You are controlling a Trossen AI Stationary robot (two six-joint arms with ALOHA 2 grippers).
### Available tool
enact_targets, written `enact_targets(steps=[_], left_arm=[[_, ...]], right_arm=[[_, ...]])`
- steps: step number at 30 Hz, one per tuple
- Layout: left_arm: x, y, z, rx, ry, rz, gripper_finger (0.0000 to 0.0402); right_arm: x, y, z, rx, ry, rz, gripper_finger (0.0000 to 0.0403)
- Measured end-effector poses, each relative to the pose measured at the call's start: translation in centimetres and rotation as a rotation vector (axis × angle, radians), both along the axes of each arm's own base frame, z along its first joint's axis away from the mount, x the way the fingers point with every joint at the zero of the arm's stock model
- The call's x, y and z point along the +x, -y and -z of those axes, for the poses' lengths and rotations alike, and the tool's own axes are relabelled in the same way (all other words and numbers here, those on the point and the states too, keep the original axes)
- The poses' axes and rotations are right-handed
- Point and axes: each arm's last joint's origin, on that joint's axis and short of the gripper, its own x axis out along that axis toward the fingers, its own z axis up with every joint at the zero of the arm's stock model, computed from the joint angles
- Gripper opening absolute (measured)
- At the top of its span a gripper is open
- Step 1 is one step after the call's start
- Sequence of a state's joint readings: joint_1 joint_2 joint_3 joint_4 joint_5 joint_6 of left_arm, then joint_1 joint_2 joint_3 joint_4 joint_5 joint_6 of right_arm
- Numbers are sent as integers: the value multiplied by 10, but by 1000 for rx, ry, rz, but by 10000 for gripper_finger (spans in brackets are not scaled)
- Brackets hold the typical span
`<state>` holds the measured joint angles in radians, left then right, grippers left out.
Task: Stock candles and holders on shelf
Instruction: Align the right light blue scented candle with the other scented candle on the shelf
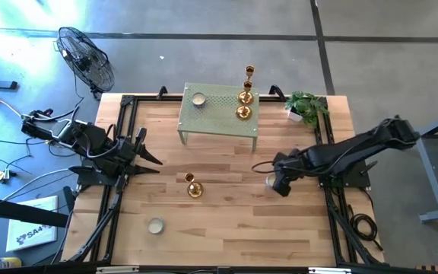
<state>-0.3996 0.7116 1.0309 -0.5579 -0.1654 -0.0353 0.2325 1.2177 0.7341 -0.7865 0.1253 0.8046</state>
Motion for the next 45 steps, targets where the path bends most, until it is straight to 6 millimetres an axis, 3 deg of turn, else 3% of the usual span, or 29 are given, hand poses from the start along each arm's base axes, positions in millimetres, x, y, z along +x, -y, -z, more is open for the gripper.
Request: enact_targets(steps=[15,30,45], left_arm=[[-1,0,4,-14,-42,-7,108],[-1,0,4,-29,-51,-12,108],[-1,0,4,-29,-51,-12,108]], right_arm=[[14,-4,16,11,-39,-111,386],[31,-9,56,-1,-181,-173,385],[40,-12,56,14,-99,-236,385]])
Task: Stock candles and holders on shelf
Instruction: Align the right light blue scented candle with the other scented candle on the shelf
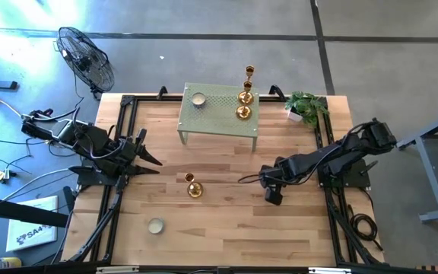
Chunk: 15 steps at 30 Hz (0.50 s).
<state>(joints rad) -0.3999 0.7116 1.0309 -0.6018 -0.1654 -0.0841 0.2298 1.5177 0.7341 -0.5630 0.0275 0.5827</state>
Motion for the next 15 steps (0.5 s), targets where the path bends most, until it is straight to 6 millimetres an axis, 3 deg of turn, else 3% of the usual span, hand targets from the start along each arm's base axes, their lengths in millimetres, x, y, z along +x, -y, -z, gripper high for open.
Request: enact_targets(steps=[15], left_arm=[[0,0,0,0,0,0,108]], right_arm=[[0,-1,0,30,-2,-53,385]])
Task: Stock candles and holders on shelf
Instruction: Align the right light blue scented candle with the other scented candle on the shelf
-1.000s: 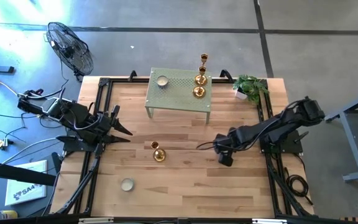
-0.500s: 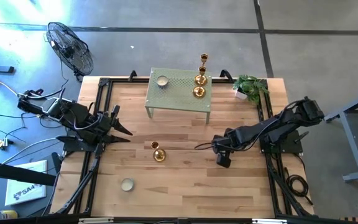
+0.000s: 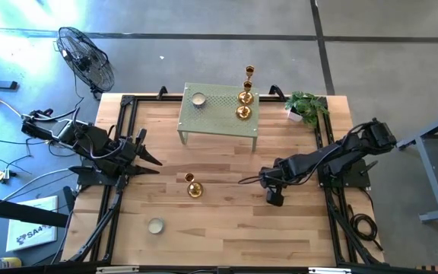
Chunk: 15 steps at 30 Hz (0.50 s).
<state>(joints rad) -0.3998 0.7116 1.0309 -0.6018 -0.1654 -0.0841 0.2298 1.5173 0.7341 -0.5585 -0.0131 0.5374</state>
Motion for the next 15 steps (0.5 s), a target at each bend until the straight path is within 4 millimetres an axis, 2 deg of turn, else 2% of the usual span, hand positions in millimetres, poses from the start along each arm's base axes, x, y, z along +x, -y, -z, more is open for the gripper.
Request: enact_targets(steps=[6,15], left_arm=[[0,0,0,0,0,0,108],[0,0,2,9,-15,0,108]], right_arm=[[1,0,0,-6,18,-20,385],[14,-2,-5,-2,161,-10,385]])
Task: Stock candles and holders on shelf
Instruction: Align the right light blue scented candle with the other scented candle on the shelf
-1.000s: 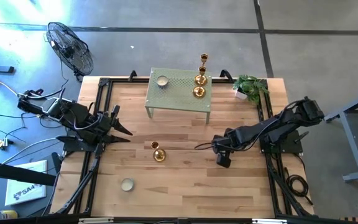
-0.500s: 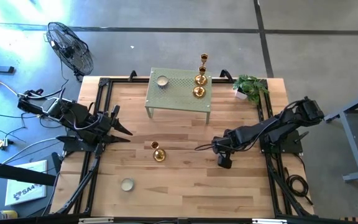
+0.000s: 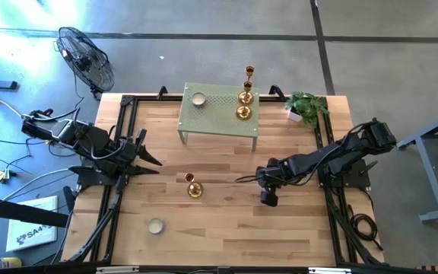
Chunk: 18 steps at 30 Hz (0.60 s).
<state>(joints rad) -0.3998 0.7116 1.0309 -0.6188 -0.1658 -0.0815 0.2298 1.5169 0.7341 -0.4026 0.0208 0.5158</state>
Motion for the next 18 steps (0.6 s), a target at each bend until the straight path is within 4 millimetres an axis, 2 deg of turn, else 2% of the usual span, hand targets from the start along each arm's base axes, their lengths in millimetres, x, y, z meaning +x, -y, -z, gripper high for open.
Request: enact_targets(steps=[8,18], left_arm=[[0,0,2,10,-20,0,108],[-1,0,4,16,-35,0,108]], right_arm=[[-4,3,2,-66,-35,56,385],[-8,3,3,-66,-84,34,385]])
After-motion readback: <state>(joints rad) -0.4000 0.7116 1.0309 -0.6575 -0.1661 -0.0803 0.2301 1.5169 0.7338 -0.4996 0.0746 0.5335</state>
